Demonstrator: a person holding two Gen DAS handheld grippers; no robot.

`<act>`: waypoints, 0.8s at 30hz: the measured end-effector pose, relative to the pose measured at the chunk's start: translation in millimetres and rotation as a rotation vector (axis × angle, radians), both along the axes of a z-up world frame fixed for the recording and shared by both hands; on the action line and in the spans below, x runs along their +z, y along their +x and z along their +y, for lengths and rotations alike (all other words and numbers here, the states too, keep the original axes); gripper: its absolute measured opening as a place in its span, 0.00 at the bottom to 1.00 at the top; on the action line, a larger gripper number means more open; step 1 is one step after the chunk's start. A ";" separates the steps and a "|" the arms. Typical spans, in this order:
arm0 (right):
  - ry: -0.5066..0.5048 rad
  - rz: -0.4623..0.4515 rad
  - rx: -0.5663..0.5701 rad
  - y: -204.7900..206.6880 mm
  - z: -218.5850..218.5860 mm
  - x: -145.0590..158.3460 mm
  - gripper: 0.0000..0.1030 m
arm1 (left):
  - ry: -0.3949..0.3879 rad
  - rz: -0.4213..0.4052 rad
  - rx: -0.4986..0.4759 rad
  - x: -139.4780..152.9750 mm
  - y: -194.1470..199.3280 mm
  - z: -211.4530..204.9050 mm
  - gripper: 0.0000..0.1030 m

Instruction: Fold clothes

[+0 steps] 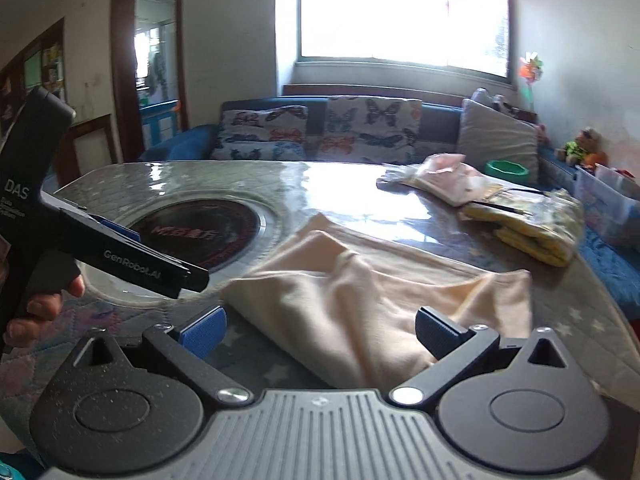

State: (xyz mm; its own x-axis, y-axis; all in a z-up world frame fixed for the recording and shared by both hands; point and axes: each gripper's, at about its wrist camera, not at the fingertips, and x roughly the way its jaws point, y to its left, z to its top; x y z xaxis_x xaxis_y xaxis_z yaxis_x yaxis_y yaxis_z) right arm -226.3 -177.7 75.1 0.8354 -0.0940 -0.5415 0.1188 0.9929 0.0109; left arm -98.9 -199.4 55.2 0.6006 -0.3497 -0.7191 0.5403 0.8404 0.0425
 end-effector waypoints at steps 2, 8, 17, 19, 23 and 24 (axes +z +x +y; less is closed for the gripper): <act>0.010 0.004 -0.024 -3.2 -7.5 -0.3 0.94 | 0.003 -0.002 -0.022 1.6 -1.7 -8.3 1.00; 0.038 0.024 -0.061 -8.4 -25.8 -4.2 0.81 | 0.013 -0.009 -0.067 5.3 -4.7 -30.0 1.00; 0.033 0.076 -0.017 1.4 -26.8 -15.2 0.49 | 0.005 0.011 -0.082 13.0 2.5 -46.6 1.00; 0.039 0.085 -0.007 3.1 -27.1 -17.2 0.42 | 0.003 0.014 -0.086 14.4 3.8 -49.4 1.00; 0.030 0.087 0.015 0.7 -25.1 -18.3 0.27 | 0.004 0.019 -0.096 15.6 4.9 -56.0 1.00; 0.030 0.085 0.020 -0.8 -24.9 -18.1 0.24 | 0.004 0.022 -0.099 15.6 4.8 -58.0 1.00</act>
